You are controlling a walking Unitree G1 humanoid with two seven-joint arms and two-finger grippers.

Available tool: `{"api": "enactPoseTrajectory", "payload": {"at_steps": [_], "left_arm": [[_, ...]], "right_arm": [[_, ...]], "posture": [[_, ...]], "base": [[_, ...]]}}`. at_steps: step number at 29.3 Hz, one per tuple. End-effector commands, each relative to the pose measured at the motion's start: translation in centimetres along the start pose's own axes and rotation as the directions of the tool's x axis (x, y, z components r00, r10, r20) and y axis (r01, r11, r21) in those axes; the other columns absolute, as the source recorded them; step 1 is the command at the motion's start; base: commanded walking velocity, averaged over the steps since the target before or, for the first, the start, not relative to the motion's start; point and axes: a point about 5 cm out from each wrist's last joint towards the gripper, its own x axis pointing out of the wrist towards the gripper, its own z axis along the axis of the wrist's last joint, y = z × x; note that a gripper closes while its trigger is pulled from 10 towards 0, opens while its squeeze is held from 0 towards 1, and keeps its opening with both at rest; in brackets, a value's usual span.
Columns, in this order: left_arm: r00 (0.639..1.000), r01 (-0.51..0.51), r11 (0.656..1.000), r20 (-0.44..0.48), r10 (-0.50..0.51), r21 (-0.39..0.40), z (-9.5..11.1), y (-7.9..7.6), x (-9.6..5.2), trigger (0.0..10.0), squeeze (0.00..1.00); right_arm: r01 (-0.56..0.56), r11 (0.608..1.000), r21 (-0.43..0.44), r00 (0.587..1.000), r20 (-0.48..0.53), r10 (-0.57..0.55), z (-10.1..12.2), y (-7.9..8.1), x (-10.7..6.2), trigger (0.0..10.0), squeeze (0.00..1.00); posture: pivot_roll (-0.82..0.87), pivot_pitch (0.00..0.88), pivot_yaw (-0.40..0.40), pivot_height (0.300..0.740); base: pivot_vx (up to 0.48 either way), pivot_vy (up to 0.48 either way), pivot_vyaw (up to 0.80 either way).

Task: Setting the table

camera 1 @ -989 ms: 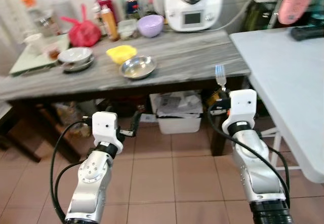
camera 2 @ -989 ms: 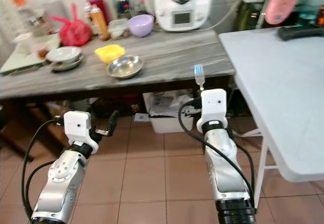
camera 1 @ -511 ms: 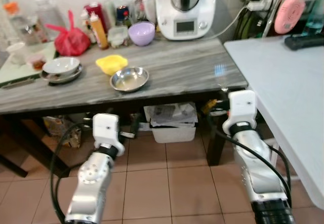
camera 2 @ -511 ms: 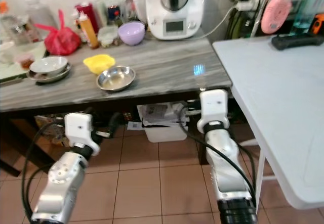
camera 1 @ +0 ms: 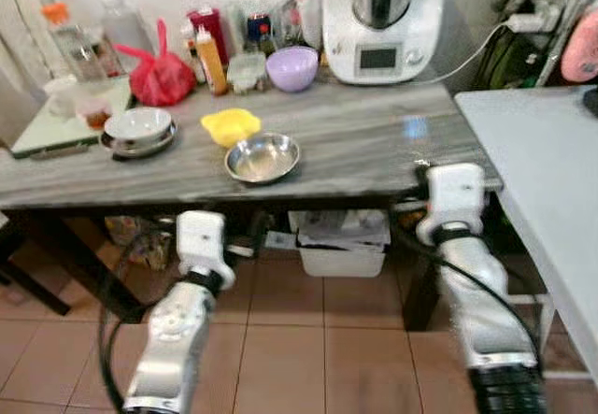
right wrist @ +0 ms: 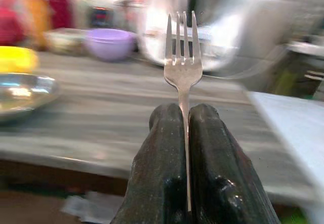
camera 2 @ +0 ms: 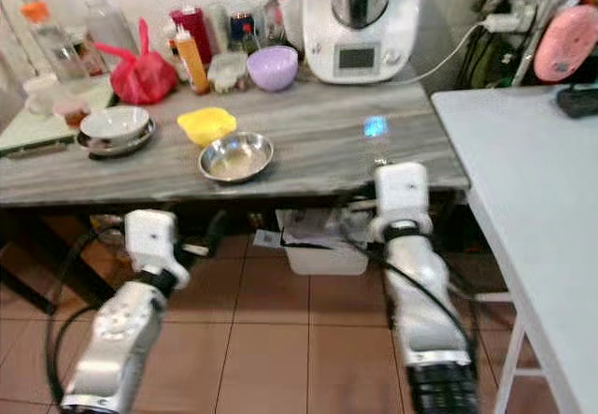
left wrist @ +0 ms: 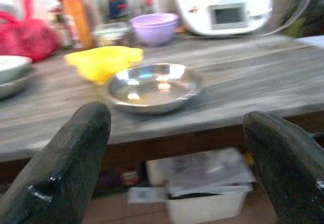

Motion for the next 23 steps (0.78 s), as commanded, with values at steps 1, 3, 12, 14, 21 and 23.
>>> {"api": "enactPoseTrajectory", "payload": {"at_steps": [1, 3, 12, 14, 21, 23], "left_arm": [[1.000, 0.010, 1.000, 0.008, -0.010, -0.001, 0.27, -0.34, 0.21, 10.0, 0.00], [1.000, 0.010, 1.000, 0.008, -0.010, -0.001, 0.28, -0.34, 0.22, 10.0, 0.00], [1.000, 0.021, 1.000, 0.006, -0.021, -0.001, 0.31, -0.46, 0.36, 10.0, 0.00], [1.000, 0.026, 1.000, 0.008, -0.026, 0.001, 0.36, -0.56, 0.41, 10.0, 0.00], [0.999, 0.037, 0.999, 0.007, -0.037, 0.005, 0.33, -0.90, 0.43, 10.0, 0.00], [0.999, 0.042, 0.999, 0.003, -0.042, 0.006, 0.28, -0.91, 0.36, 10.0, 0.00]], "right_arm": [[0.027, 1.000, -0.006, 1.000, 0.012, -0.026, 0.22, -0.85, 0.12, 10.0, 0.00], [0.027, 1.000, -0.006, 1.000, 0.010, -0.027, 0.18, -0.87, 0.13, 10.0, 0.00], [0.038, 0.999, -0.005, 0.999, 0.004, -0.038, 0.07, -1.06, 0.20, 10.0, 0.00], [0.038, 0.999, -0.004, 0.999, 0.003, -0.038, 0.07, -1.06, 0.23, 10.0, 0.00], [0.041, 0.999, -0.002, 0.999, 0.005, -0.041, 0.09, -1.17, 0.37, 10.0, 0.00], [0.044, 0.999, -0.004, 0.999, 0.003, -0.044, 0.05, -1.24, 0.43, 10.0, 0.00]], "posture": [[-0.14, 0.014, 0.113, 0.740], [-0.14, 0.013, 0.114, 0.740], [-0.14, 0.013, 0.115, 0.740], [-0.14, 0.014, 0.113, 0.740], [-0.14, 0.015, 0.112, 0.740], [-0.14, 0.018, 0.110, 0.740]], "base": [[0.345, 0.000, 0.00], [0.345, 0.000, 0.00], [0.343, 0.000, 0.00], [0.341, 0.000, 0.00], [0.340, 0.000, 0.00], [0.336, 0.000, 0.00]]}}
